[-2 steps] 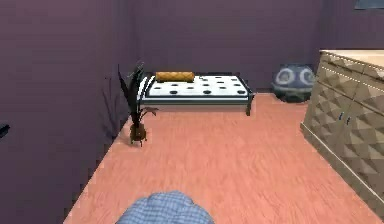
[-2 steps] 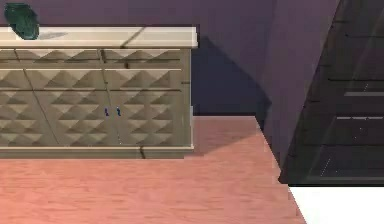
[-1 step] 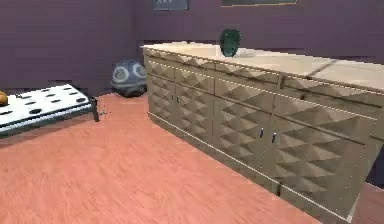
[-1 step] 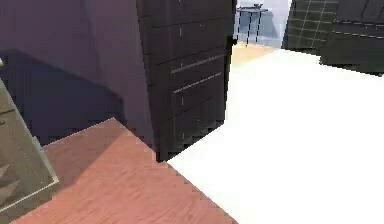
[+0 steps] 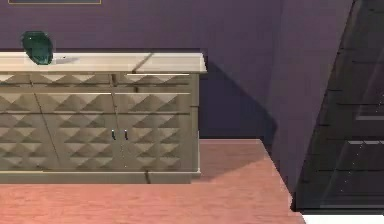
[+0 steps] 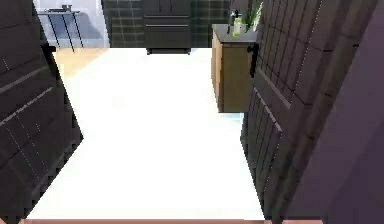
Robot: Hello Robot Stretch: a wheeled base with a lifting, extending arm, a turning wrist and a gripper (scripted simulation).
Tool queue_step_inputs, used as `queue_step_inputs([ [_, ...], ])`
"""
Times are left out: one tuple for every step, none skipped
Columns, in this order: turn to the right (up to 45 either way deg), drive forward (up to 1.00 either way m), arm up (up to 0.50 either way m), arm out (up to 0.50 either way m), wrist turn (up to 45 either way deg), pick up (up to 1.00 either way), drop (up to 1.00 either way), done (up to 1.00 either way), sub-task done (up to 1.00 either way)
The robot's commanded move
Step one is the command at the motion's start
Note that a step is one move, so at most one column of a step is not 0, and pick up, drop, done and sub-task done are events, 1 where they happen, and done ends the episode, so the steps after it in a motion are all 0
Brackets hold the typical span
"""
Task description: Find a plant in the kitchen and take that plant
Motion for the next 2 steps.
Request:
queue_step_inputs([
  [45.0,0.00,0.00,0.00,0.0,0.00,0.00,0.00,0.00],
  [24.0,0.00,0.00,0.00,0.0,0.00,0.00,0.00,0.00],
])
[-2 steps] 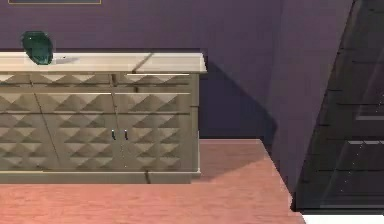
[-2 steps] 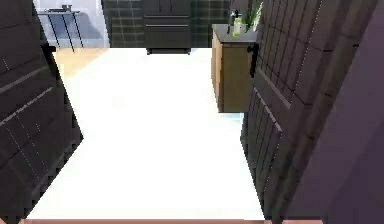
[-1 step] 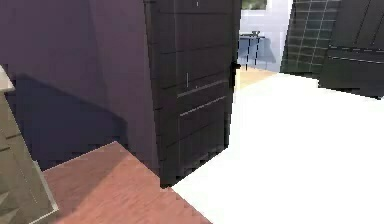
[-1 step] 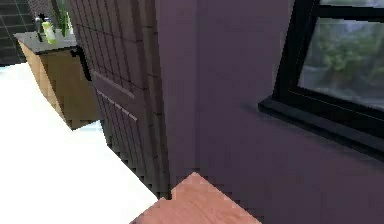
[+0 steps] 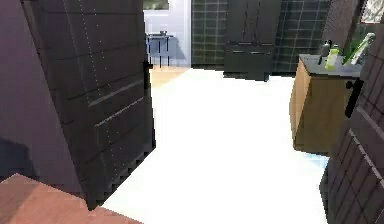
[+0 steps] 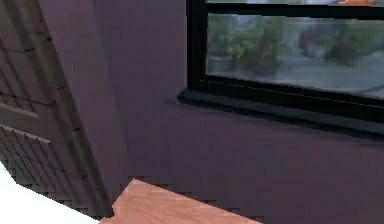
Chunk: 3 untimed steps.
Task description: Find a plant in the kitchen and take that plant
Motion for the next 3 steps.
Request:
queue_step_inputs([
  [0.0,0.35,0.00,0.00,0.0,0.00,0.00,0.00,0.00],
  [18.0,0.00,0.00,0.00,0.0,0.00,0.00,0.00,0.00],
  [0.0,1.00,0.00,0.00,0.0,0.00,0.00,0.00,0.00],
])
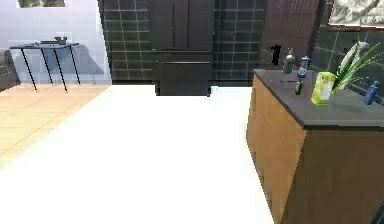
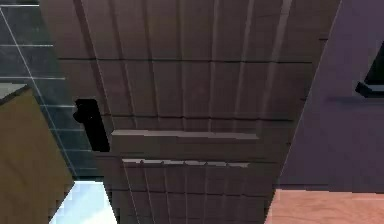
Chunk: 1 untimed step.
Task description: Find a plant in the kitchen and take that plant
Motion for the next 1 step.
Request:
queue_step_inputs([
  [0.0,0.55,0.00,0.00,0.0,0.00,0.00,0.00,0.00],
])
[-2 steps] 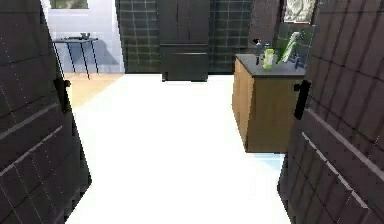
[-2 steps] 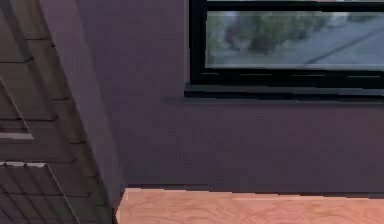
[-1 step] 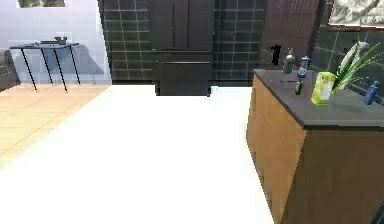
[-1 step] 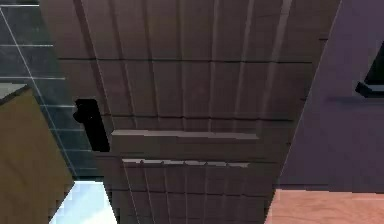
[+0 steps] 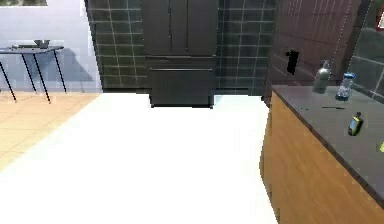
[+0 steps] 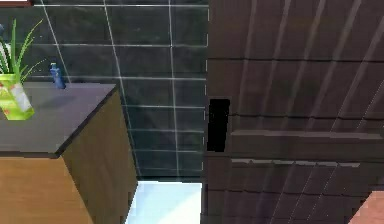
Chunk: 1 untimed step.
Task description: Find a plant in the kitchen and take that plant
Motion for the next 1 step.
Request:
queue_step_inputs([
  [-36.0,0.00,0.00,0.00,0.0,0.00,0.00,0.00,0.00],
])
